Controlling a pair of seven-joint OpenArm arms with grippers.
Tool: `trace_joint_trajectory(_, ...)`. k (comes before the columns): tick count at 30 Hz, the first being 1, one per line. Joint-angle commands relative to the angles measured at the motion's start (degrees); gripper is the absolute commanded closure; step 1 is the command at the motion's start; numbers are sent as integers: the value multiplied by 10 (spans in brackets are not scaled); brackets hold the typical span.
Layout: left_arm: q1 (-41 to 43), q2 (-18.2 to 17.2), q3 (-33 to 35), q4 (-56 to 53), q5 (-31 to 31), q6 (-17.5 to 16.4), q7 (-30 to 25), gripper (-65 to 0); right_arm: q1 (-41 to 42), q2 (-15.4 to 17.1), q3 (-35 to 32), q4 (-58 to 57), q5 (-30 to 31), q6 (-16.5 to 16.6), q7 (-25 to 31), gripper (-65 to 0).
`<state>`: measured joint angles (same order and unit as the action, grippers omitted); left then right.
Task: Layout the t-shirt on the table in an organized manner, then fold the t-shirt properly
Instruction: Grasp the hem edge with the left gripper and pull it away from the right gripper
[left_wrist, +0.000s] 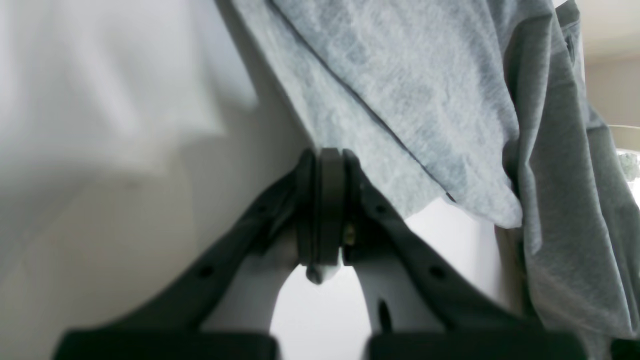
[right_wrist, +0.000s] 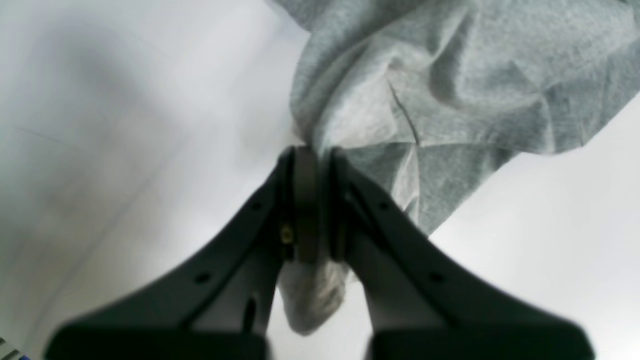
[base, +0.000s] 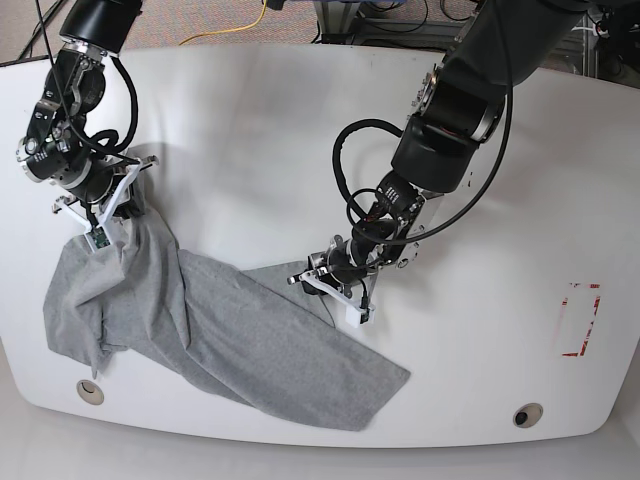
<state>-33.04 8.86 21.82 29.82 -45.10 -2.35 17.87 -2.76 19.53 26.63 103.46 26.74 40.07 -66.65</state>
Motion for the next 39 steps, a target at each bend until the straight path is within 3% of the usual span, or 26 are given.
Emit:
trace_joint_trajectory(1,-4,1,1,-1,12,17,17,0,9,10,4,11,5,-1,10,-8)
trace_joint_trajectory(6,-4,1,-1,13,10,15,19,0,10,10,4,11,5,-1,10,-8)
trace_joint_trajectory(12,31,-72,-7,93,10,16,38,0,10,-1,4,11,5,-1,10,-8)
trace_joint_trajectory(23,122,-219,-115,257,10,14,113,0,8,-14,4,11,5,-1,9,-8)
trace_joint_trajectory(29,170,-280,-147,318,10,12,134,0,8,-15,4,11,5,-1,9,-8)
trace_joint_trajectory(39,284,-356,-254,408,11,-35,164,0,9,-15,3,10,-1,-1,9,-8)
